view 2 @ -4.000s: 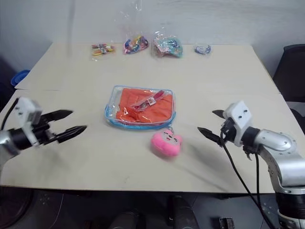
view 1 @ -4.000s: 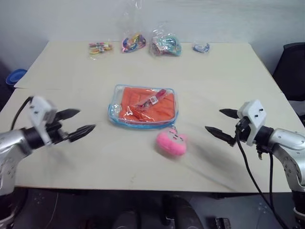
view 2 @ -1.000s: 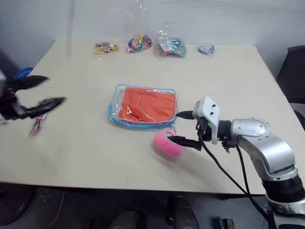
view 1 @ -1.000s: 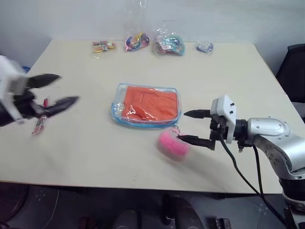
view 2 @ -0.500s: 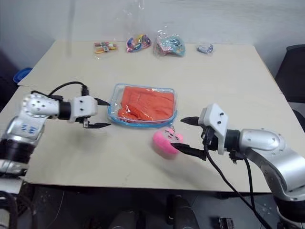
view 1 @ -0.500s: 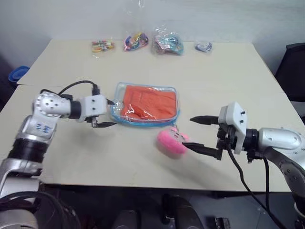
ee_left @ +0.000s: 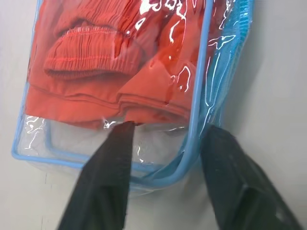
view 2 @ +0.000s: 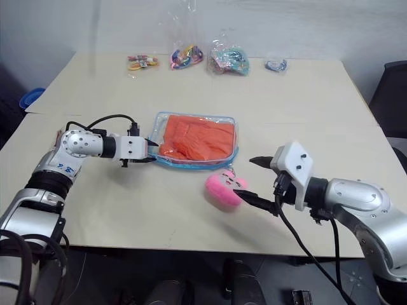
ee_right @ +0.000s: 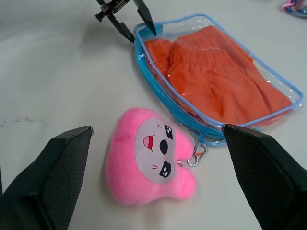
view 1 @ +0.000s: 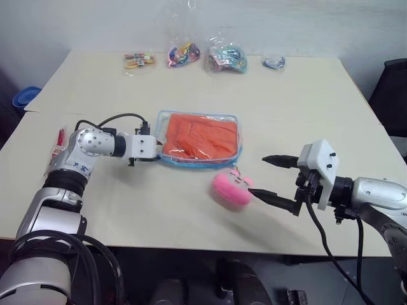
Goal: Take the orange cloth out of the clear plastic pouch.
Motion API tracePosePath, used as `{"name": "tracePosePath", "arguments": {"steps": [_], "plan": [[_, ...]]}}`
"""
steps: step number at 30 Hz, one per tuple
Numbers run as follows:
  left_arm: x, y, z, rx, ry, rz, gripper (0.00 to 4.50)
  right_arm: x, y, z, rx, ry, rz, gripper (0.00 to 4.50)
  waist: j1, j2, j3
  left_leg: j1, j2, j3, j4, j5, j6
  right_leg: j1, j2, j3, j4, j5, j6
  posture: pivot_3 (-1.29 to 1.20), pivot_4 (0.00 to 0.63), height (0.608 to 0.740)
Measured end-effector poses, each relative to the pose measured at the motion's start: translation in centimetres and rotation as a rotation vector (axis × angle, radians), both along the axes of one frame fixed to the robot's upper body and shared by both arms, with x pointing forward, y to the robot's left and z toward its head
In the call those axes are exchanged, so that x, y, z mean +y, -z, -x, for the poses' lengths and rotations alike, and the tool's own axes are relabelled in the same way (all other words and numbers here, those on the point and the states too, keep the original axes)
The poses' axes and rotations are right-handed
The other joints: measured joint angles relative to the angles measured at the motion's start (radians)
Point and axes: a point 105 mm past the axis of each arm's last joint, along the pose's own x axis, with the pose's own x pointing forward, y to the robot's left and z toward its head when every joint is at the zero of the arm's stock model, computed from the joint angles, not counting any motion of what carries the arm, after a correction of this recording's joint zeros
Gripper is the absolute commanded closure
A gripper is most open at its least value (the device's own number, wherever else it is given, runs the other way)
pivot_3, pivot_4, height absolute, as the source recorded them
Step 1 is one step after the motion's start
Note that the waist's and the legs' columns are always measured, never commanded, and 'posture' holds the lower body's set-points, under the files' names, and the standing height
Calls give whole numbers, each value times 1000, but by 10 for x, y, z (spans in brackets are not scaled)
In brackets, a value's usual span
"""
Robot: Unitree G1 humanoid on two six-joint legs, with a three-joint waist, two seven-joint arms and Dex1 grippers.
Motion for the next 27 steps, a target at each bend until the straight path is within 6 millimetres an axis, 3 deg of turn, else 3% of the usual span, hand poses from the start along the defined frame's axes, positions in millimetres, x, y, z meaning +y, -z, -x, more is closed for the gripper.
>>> {"name": "tracePosePath", "arguments": {"steps": [3,4,15,25,27], "plan": [[-3,0,4,6,36,9,4427,2,1,3,5,-10,2,0,-2,0,0,0,0,0,0,0,0,0,0,0,0,0,0,0,150,740],[-3,0,6,7,45,11,4486,1,2,3,8,-10,3,0,-2,0,0,0,0,0,0,0,0,0,0,0,0,0,0,0,150,740],[18,-3,40,14,125,24,4486,-5,4,9,30,-33,37,0,-2,0,0,1,0,0,0,0,0,1,0,1,0,0,0,0,150,740],[15,9,69,104,78,9,4486,-5,6,18,57,-97,39,0,-1,0,0,1,0,0,0,0,1,1,0,1,-1,0,0,0,150,740],[15,9,68,105,65,15,3999,-4,6,20,63,-112,33,0,-1,0,0,2,0,0,0,0,1,2,0,2,0,0,0,0,150,740]]}}
